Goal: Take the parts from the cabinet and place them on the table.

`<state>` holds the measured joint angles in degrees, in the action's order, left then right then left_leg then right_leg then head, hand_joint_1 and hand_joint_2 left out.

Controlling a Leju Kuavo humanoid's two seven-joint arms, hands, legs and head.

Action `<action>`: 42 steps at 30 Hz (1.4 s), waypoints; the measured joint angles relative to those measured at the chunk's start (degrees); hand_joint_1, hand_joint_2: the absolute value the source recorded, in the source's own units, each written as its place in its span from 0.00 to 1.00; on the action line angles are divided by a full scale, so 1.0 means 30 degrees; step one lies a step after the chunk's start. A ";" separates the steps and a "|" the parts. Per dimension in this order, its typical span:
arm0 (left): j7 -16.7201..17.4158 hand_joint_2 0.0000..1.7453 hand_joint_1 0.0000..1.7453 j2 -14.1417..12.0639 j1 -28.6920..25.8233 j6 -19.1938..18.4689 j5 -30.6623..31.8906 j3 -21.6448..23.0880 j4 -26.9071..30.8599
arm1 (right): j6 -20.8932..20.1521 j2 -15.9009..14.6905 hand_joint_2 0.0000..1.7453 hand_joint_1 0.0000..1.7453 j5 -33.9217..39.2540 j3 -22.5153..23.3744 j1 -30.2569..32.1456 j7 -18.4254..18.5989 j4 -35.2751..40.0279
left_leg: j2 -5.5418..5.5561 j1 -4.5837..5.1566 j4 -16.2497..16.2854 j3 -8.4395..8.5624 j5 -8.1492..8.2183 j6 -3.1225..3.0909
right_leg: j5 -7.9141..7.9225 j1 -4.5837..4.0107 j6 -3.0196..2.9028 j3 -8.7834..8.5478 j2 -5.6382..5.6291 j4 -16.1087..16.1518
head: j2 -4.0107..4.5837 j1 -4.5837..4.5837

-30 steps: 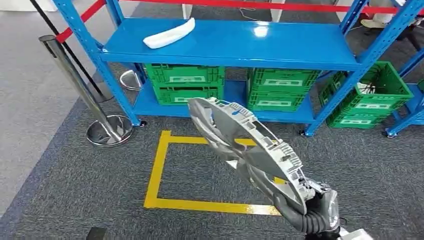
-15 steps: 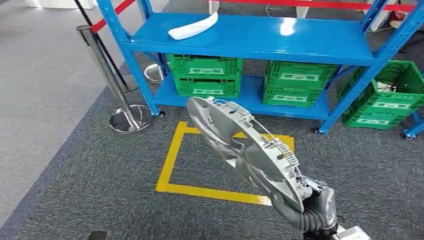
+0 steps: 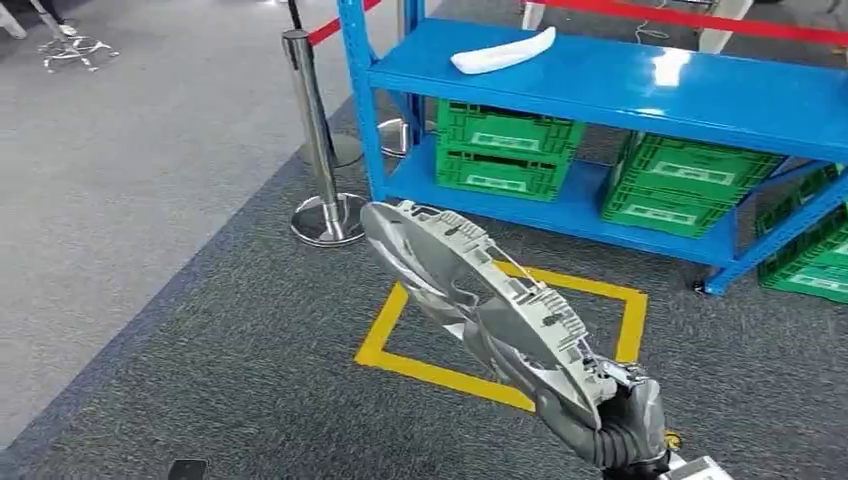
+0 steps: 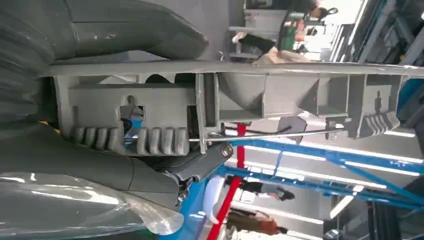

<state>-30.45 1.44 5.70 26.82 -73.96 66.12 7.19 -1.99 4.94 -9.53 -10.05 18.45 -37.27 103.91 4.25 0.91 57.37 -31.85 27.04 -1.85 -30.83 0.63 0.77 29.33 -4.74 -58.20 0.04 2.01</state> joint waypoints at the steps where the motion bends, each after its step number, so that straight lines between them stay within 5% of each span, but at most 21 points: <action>1: 0.0000 1.00 0.00 -0.0015 0.0042 -0.0007 -0.0096 0.0000 0.0000 | 0.0000 -0.0015 1.00 1.00 0.0000 -0.0059 -0.0050 -0.0044 -0.0015 | 0.0211 -0.0036 0.0180 -0.0217 -0.0042 0.0088 | 0.0078 0.0003 0.0037 -0.0184 0.0128 0.0398 | 0.0000 0.0015; 4: -0.0044 1.00 0.00 -0.0029 -0.0059 -0.0029 -0.0373 -0.0007 -0.0007 | -0.0022 -0.0153 1.00 1.00 -0.0015 -0.0314 -0.0173 -0.0058 -0.0131 | 0.0776 -0.0134 0.0138 -0.0497 -0.0344 0.0523 | 0.0268 -0.0051 -0.0168 -0.0030 0.0652 0.0370 | 0.0000 0.0000; 7: -0.0175 1.00 0.00 -0.0044 -0.0057 -0.0087 -0.0562 -0.0015 -0.0029 | -0.0022 -0.0204 1.00 1.00 0.0000 -0.0533 -0.0351 -0.0066 -0.0226 | -0.0856 -0.0145 0.2040 -0.1333 0.1149 0.0844 | 0.0442 0.0110 -0.0314 -0.0004 0.1451 0.0535 | 0.0000 -0.0306; 10: -0.0233 1.00 0.00 -0.0044 -0.0053 -0.0087 -0.0679 -0.0036 -0.0036 | -0.0007 -0.0248 1.00 1.00 0.0007 -0.0577 -0.0492 -0.0058 -0.0401 | -0.1186 -0.0412 0.5921 -0.2894 0.2727 0.1166 | 0.0445 0.0093 -0.0309 0.0099 0.2306 0.0489 | 0.0000 -0.0291; 11: -0.0240 1.00 0.00 -0.0044 -0.0095 -0.0087 -0.0679 -0.0036 -0.0036 | -0.0007 -0.0263 1.00 1.00 0.0007 -0.0628 -0.0497 -0.0058 -0.0437 | -0.1206 -0.0498 0.5746 -0.2724 0.2441 0.1226 | 0.0443 0.0097 -0.0306 0.0115 0.2561 0.0477 | 0.0000 -0.0283; 13: -0.0255 1.00 0.00 -0.0058 -0.0122 -0.0087 -0.0701 -0.0051 -0.0036 | -0.0015 -0.0284 1.00 1.00 0.0007 -0.0715 -0.0547 -0.0058 -0.0503 | -0.1450 -0.0594 0.3054 -0.1235 0.0911 0.1267 | 0.0411 0.0108 -0.0254 0.0080 0.3032 0.0449 | 0.0000 -0.0276; 14: -0.0276 1.00 0.00 -0.0073 -0.0115 -0.0087 -0.0694 -0.0051 -0.0036 | -0.0015 -0.0292 1.00 1.00 0.0007 -0.0758 -0.0597 -0.0058 -0.0518 | -0.1918 -0.0590 0.1279 -0.0288 0.0141 0.1241 | 0.0369 0.0115 -0.0187 0.0028 0.3219 0.0439 | 0.0000 -0.0284; 15: -0.0277 1.00 0.00 -0.0073 -0.0076 -0.0087 -0.0693 -0.0051 -0.0036 | -0.0015 -0.0292 1.00 1.00 0.0000 -0.0802 -0.0641 -0.0058 -0.0525 | -0.2853 -0.0432 0.0283 0.0260 0.0343 0.1198 | 0.0334 0.0039 -0.0103 0.0016 0.3407 0.0440 | 0.0000 -0.0276; 19: -0.0284 1.00 0.00 -0.0080 -0.0130 -0.0087 -0.0693 -0.0058 -0.0036 | -0.0015 -0.0299 1.00 1.00 0.0000 -0.0839 -0.0821 -0.0066 -0.0539 | -0.2306 -0.0197 0.0212 -0.0071 0.0240 0.0589 | 0.0357 -0.0037 0.0266 0.0024 0.4069 0.0435 | 0.0000 -0.0291; 23: -0.0284 1.00 0.00 -0.0073 -0.0144 -0.0087 -0.0693 -0.0058 -0.0036 | -0.0015 -0.0299 1.00 1.00 0.0000 -0.0839 -0.0824 -0.0066 -0.0539 | -0.2272 -0.0191 0.0206 -0.0082 0.0230 0.0563 | 0.0361 -0.0037 0.0286 0.0012 0.4100 0.0445 | 0.0000 -0.0298; 24: -0.0284 1.00 0.00 -0.0080 -0.0171 -0.0087 -0.0693 -0.0058 -0.0036 | -0.0015 -0.0299 1.00 1.00 0.0000 -0.0868 -0.0845 -0.0066 -0.0539 | -0.2028 -0.0338 -0.0006 -0.0027 0.0060 0.0302 | 0.0141 0.0060 0.0489 0.0064 0.3881 0.0380 | 0.0000 -0.0306; 25: -0.0284 1.00 0.00 -0.0051 -0.0014 -0.0095 -0.0708 -0.0066 -0.0036 | -0.0022 -0.0394 1.00 1.00 0.0007 -0.0868 -0.0836 -0.0073 -0.0612 | -0.1254 -0.0280 -0.0012 -0.0217 -0.0073 -0.0040 | -0.2393 0.0095 0.0473 0.2232 0.1717 -0.4338 | 0.0000 -0.0196; 26: -0.0284 1.00 0.00 -0.0066 -0.0020 -0.0131 -0.0765 -0.0066 -0.0036 | -0.0029 -0.0430 1.00 1.00 -0.0007 -0.0868 -0.0831 -0.0066 -0.0684 | -0.1027 -0.0231 0.0011 -0.0247 -0.0089 -0.0064 | -0.2653 0.0087 0.0464 0.2774 0.1658 -0.5389 | 0.0000 -0.0211; 28: -0.0277 1.00 0.00 -0.0051 -0.0096 -0.0305 -0.0927 -0.0073 -0.0036 | -0.0073 -0.0495 1.00 1.00 -0.0043 -0.0890 -0.0871 -0.0072 -0.0801 | -0.0502 -0.0162 0.0054 -0.0243 -0.0099 -0.0074 | -0.1741 0.0081 0.0380 0.2641 0.1618 -0.4897 | 0.0000 -0.0210; 30: -0.0211 1.00 0.00 -0.0036 -0.0096 -0.0393 -0.0963 -0.0073 -0.0036 | -0.0109 -0.0539 1.00 1.00 -0.0131 -0.0992 -0.1044 -0.0073 -0.0875 | 0.0041 -0.0163 0.0202 -0.0249 -0.0072 -0.0032 | 0.0096 0.0079 0.0237 0.1227 0.1226 -0.1837 | 0.0000 -0.0203; 31: -0.0183 1.00 0.00 -0.0008 -0.0098 -0.0394 -0.0970 -0.0073 -0.0036 | -0.0116 -0.0568 1.00 1.00 -0.0175 -0.1064 -0.1177 -0.0073 -0.0903 | 0.0221 -0.0207 0.0290 -0.0321 -0.0037 0.0025 | 0.0400 0.0140 0.0184 0.0713 0.0281 -0.0590 | 0.0000 -0.0196; 32: -0.0160 1.00 0.00 -0.0021 -0.0038 -0.0393 -0.0992 -0.0073 -0.0036 | -0.0124 -0.0590 1.00 1.00 -0.0204 -0.1152 -0.1242 -0.0080 -0.0955 | 0.0434 -0.0080 0.0481 -0.0492 -0.0026 0.0115 | 0.0227 0.0211 0.0236 0.0585 -0.0133 -0.0265 | 0.0000 -0.0240; 36: -0.0219 1.00 0.00 -0.0057 -0.0186 -0.0291 -0.0912 -0.0073 -0.0072 | -0.0138 -0.0634 1.00 1.00 -0.0284 -0.1422 -0.1335 -0.0036 -0.1101 | 0.1245 -0.0223 0.0562 -0.0912 -0.0252 0.0537 | 0.0156 0.0215 0.0068 0.0334 0.0630 0.0002 | 0.0000 -0.0232; 38: -0.0270 1.00 0.00 0.0095 -0.0204 -0.0233 -0.0853 -0.0044 -0.0109 | -0.0124 -0.0656 1.00 1.00 -0.0291 -0.1619 -0.1436 0.0022 -0.1210 | -0.0511 -0.0173 0.1709 -0.1370 0.0616 0.0826 | 0.0183 0.0244 -0.0112 0.0232 0.1173 0.0090 | 0.0000 -0.0488; 39: -0.0269 1.00 0.00 0.0131 -0.0135 -0.0183 -0.0737 -0.0014 -0.0109 | -0.0095 -0.0678 1.00 1.00 -0.0284 -0.1662 -0.1437 0.0050 -0.1268 | -0.0922 -0.0245 0.3146 -0.2029 0.1352 0.0923 | 0.0170 0.0209 -0.0130 0.0221 0.1484 0.0084 | 0.0000 -0.0509; 42: 0.0057 1.00 0.00 0.0291 -0.0191 -0.0007 -0.0469 0.0203 -0.0139 | -0.0037 -0.0721 1.00 1.00 -0.0284 -0.1720 -0.1404 0.0291 -0.1537 | -0.1206 -0.0392 0.6239 -0.3476 0.2309 0.1082 | 0.0101 0.0177 -0.0184 0.0200 0.2323 0.0079 | 0.0000 -0.0516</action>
<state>-30.28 2.32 5.13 26.80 -75.37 66.73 6.78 -2.10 2.78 -10.38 -15.21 14.24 -36.39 99.30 0.63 -0.27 76.09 -42.28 33.97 1.39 -30.53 1.16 0.22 29.93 2.23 -57.96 0.04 0.46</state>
